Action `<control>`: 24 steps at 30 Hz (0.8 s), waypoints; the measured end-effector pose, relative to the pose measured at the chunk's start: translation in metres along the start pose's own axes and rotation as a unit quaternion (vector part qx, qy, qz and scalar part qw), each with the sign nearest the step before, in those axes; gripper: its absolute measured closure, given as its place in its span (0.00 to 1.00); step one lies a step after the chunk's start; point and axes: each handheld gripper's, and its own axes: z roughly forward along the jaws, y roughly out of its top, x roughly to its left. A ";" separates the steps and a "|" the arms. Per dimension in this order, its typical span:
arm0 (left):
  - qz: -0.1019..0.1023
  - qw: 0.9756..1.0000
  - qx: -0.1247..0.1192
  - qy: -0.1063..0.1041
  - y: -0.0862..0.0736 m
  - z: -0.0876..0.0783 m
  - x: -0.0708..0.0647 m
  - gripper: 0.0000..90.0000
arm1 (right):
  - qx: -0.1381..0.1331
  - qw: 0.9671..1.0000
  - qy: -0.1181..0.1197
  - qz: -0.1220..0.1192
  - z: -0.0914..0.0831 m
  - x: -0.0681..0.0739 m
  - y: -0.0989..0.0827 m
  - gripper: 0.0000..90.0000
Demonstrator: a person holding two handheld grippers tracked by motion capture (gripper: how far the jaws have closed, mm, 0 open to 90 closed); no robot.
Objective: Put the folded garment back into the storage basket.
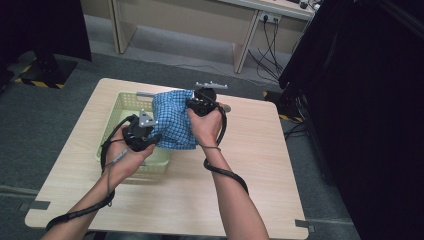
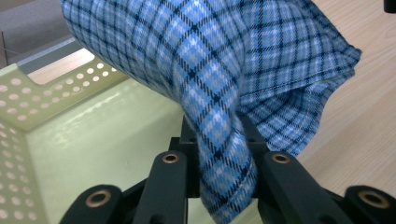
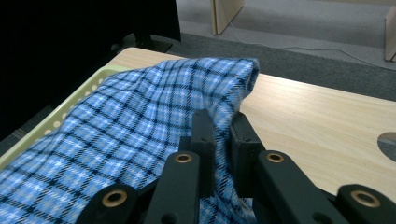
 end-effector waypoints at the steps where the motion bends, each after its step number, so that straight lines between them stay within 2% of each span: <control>1: 0.000 1.000 0.000 0.001 -0.001 0.000 0.001 0.86 | 0.000 1.000 0.001 -0.002 0.001 0.001 0.000 0.93; 24: -0.016 1.000 0.007 0.015 -0.017 -0.009 0.022 0.86 | 0.007 1.000 0.015 -0.012 0.017 0.026 0.005 0.93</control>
